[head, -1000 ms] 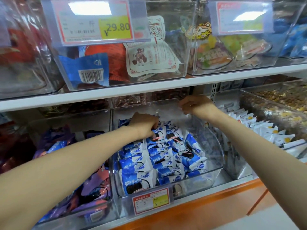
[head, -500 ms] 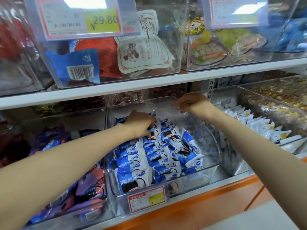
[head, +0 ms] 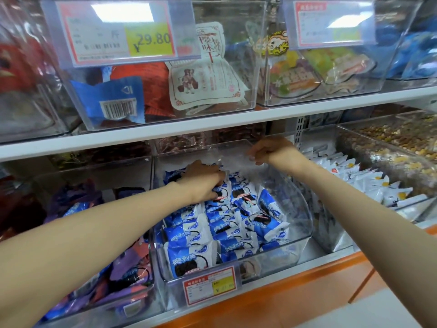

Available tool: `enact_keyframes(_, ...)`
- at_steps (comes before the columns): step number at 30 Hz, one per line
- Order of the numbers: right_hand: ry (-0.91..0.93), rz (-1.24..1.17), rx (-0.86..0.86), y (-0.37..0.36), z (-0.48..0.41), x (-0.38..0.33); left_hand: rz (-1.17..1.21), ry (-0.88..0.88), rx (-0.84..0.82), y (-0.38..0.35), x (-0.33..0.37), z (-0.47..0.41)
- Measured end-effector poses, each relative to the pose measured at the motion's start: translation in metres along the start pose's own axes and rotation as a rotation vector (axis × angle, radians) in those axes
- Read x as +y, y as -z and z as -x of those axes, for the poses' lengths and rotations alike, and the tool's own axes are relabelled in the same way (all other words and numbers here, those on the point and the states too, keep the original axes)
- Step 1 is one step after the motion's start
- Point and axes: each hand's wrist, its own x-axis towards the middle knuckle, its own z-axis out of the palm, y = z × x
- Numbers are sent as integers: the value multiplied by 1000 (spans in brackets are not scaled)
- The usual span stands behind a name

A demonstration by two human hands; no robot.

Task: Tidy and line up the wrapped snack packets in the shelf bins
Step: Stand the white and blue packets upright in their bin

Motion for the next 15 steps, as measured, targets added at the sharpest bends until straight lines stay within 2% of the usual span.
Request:
enact_keyframes(7, 5, -13, 14, 2, -1, 4, 98, 42, 101, 5, -4, 2)
enact_keyframes(15, 2, -40, 20, 3, -1, 6, -79, 38, -74, 11, 2, -4)
